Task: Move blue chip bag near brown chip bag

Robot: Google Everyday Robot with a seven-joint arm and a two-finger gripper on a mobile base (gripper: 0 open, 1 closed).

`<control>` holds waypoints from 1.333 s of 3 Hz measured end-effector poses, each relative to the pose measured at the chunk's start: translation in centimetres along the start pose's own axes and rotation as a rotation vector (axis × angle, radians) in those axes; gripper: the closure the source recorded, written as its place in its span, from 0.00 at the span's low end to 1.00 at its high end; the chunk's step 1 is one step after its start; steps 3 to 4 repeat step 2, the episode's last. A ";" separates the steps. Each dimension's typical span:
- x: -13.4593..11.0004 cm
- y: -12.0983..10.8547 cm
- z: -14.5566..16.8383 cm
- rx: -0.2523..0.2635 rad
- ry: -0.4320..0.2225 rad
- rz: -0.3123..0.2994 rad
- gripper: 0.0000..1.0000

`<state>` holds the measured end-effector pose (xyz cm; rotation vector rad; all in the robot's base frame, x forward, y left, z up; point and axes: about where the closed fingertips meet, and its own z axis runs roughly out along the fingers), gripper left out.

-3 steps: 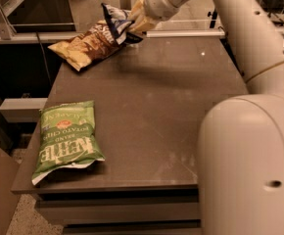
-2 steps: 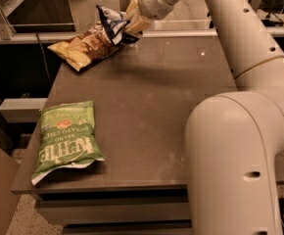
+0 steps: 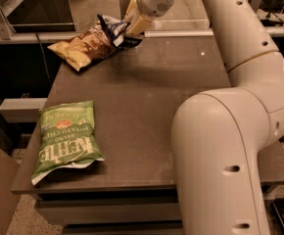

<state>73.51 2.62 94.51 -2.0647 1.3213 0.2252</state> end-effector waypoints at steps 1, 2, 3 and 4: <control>0.0 -0.2 0.4 0.001 -0.002 0.001 0.12; 0.0 -0.4 0.8 0.005 -0.005 0.001 0.00; 0.0 -0.4 0.8 0.005 -0.005 0.001 0.00; 0.0 -0.4 0.8 0.005 -0.005 0.001 0.00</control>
Offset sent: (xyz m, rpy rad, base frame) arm 0.0018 0.0026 -0.0023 0.0013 0.0010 0.0003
